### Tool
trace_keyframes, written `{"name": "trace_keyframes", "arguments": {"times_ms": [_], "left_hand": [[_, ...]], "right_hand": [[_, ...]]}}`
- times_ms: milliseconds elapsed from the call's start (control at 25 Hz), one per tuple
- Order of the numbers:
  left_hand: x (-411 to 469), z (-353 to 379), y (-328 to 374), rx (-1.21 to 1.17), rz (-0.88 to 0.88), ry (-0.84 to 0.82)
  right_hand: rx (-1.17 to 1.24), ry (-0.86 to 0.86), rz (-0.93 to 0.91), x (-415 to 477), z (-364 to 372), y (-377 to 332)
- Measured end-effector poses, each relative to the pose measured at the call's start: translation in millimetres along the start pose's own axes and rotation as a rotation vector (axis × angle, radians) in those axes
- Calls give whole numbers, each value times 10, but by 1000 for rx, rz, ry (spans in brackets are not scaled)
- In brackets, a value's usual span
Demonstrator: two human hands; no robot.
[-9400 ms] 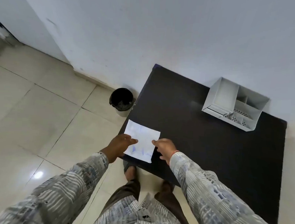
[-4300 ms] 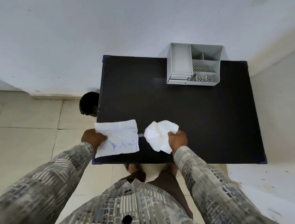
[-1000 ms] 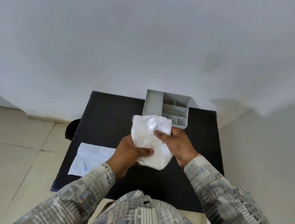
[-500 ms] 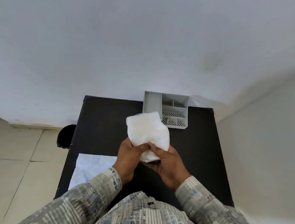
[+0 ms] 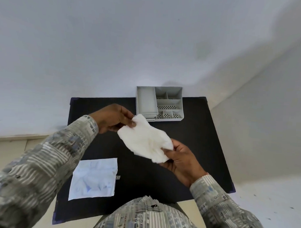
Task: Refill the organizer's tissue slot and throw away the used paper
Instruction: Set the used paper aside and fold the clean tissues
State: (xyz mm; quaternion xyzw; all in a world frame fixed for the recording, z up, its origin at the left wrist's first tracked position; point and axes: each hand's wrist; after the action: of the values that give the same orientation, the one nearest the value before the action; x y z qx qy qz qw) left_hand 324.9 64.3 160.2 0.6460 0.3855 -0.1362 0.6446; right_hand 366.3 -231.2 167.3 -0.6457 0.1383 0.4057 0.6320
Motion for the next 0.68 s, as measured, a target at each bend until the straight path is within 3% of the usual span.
{"name": "trace_keyframes", "arguments": {"times_ms": [120,200,360,440,560,680], "left_hand": [[47,127,-74,-341,2,92],[-47,292,-203,-604,-90,106],[-455,910,-516,-646,-210,-97],[-569,1219,-559,-597,-166,-59],[-540,1473,-578,-465,-93,144],[-488,1486,-537,-306,-34,228]], "right_hand": [[85,111,44,45,-16,7],[224,159,104,118,-35,-6],[271,246,33,211,-6,-6],[122,307,-86,217,45,116],[-290,385,-335,230,12,315],[-576,293,-509,213,-146,222]]}}
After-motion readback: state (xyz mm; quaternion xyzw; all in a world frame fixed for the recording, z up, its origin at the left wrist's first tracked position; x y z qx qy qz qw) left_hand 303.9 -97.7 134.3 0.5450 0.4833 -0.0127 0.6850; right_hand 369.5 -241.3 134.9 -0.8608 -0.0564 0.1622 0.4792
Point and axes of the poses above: each hand's wrist, its own x-axis towards the middle knuckle, its own z-axis out of the palm, y = z × x, and after that the axes turned 10 degrees about y, right-handed
